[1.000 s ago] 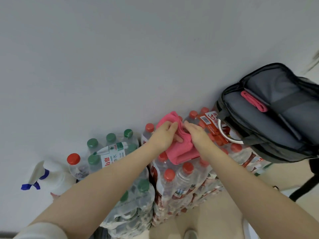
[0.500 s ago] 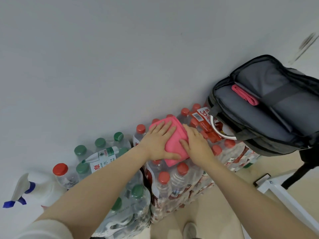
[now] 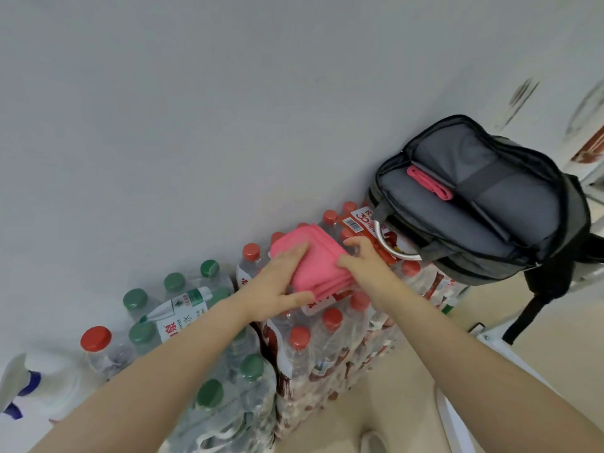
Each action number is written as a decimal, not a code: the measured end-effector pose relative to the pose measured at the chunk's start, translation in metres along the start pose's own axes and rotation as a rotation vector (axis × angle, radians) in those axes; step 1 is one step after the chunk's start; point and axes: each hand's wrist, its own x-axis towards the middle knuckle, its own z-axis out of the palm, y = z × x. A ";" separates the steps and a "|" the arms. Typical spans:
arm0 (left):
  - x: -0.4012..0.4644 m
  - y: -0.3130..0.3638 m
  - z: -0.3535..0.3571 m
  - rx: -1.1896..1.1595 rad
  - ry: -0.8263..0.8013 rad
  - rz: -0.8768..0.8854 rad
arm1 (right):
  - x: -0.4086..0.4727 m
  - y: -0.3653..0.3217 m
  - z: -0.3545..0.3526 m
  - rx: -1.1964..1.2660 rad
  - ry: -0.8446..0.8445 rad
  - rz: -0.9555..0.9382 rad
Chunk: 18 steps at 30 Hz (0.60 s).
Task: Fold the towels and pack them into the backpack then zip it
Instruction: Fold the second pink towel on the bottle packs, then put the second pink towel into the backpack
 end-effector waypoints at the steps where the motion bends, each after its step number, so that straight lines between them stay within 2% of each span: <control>1: -0.004 0.004 -0.002 -0.018 0.007 0.026 | 0.000 -0.006 -0.004 0.185 -0.025 0.064; 3: -0.006 0.015 -0.005 0.012 0.068 0.073 | -0.003 -0.020 -0.012 0.432 -0.095 0.136; 5: -0.001 0.031 -0.007 0.004 0.223 0.123 | -0.007 -0.029 -0.019 0.630 -0.135 0.197; 8: 0.012 0.058 -0.010 -0.043 0.400 0.231 | -0.014 -0.036 -0.030 0.704 -0.126 0.263; 10: 0.022 0.075 -0.014 -0.110 0.400 0.242 | -0.017 -0.038 -0.041 0.511 -0.054 0.199; 11: 0.028 0.082 -0.017 -0.185 0.395 0.230 | -0.019 -0.039 -0.049 0.362 0.005 0.109; 13: 0.044 0.092 -0.020 -0.318 0.404 0.215 | -0.023 -0.043 -0.070 0.091 0.142 -0.186; 14: 0.052 0.096 -0.020 -0.350 0.403 0.206 | -0.025 -0.045 -0.081 0.013 0.159 -0.319; 16: 0.068 0.104 -0.018 -0.387 0.370 0.225 | -0.031 -0.047 -0.102 -0.109 0.062 -0.465; 18: 0.084 0.115 -0.013 -0.377 0.333 0.261 | -0.031 -0.047 -0.119 -0.239 -0.040 -0.514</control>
